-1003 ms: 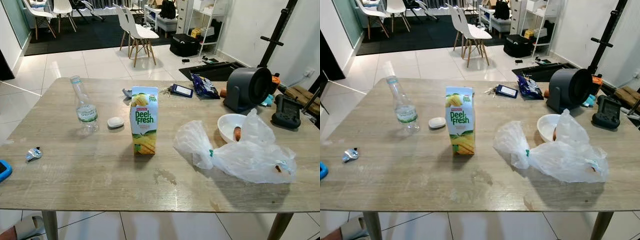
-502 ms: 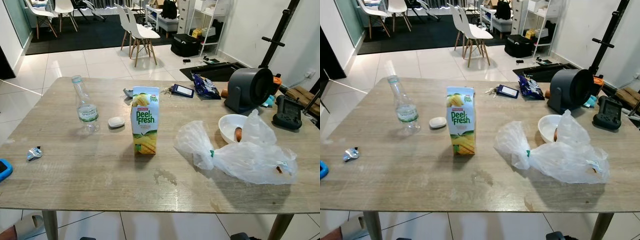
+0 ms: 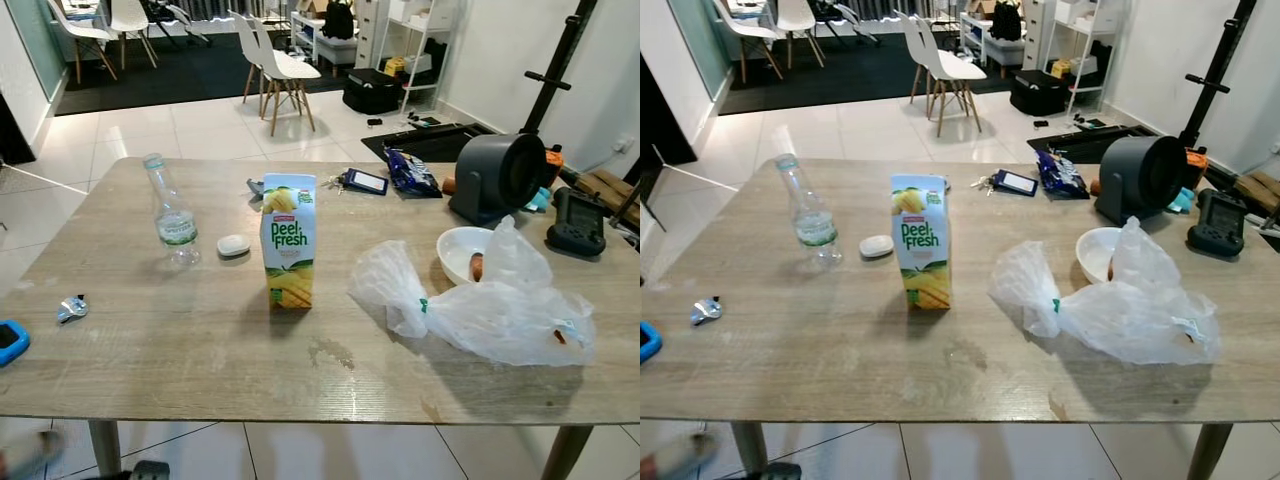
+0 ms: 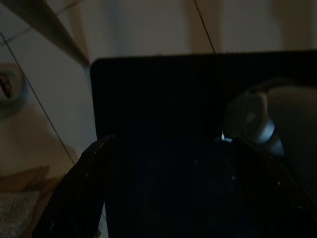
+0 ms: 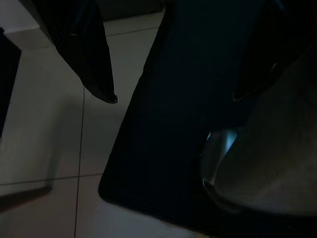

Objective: Restocking fridge

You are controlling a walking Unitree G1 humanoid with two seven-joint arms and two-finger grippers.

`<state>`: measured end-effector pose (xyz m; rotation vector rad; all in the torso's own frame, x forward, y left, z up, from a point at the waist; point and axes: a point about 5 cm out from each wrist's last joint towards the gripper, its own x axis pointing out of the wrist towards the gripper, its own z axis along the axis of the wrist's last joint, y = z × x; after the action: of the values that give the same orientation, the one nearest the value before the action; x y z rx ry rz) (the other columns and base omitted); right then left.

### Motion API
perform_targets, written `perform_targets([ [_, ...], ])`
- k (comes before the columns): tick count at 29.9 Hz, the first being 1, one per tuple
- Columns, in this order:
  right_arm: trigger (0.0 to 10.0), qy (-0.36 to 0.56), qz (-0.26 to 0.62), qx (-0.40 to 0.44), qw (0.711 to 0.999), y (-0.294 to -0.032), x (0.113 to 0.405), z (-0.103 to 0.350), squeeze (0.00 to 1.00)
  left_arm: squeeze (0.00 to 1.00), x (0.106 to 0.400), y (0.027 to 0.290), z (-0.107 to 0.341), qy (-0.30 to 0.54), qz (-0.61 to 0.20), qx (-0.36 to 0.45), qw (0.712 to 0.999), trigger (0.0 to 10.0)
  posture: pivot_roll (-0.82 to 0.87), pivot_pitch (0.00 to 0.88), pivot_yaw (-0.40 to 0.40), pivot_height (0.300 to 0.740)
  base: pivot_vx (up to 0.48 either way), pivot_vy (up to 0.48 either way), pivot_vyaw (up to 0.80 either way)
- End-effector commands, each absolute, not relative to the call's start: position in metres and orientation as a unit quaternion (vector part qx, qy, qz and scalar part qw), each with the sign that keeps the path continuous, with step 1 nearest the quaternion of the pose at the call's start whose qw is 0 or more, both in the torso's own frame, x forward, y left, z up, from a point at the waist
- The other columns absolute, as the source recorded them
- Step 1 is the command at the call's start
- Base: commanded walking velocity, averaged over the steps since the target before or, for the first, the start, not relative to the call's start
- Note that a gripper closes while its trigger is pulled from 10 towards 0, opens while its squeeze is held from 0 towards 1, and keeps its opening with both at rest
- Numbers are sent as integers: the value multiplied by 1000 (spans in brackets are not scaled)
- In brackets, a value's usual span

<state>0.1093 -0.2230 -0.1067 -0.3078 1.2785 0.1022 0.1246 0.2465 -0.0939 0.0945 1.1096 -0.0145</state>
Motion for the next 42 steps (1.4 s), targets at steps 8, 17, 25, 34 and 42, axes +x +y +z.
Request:
perform_targets([
  [8,10000,587,52,-151,794,-223,116,-105,0,0,122,247,-95,528,-1,43,848,10000,105,28,-46,740,0,0,0],
  [17,10000,594,23,-156,789,-242,111,-102,0,0,110,222,-104,540,-13,20,841,10000,103,0,-71,740,0,0,0],
  [25,10000,576,-57,-122,806,-266,121,-92,0,0,108,214,-107,546,-19,13,837,10000,74,0,-52,740,0,0,0],
  [34,10000,569,-125,-101,806,-293,112,-85,0,0,115,217,-104,544,-30,26,838,10000,39,0,-23,740,0,0,0],
  [42,10000,554,-238,-79,794,-336,95,-69,0,0,125,227,-99,531,-27,35,846,10000,76,0,-21,740,0,0,0],
])
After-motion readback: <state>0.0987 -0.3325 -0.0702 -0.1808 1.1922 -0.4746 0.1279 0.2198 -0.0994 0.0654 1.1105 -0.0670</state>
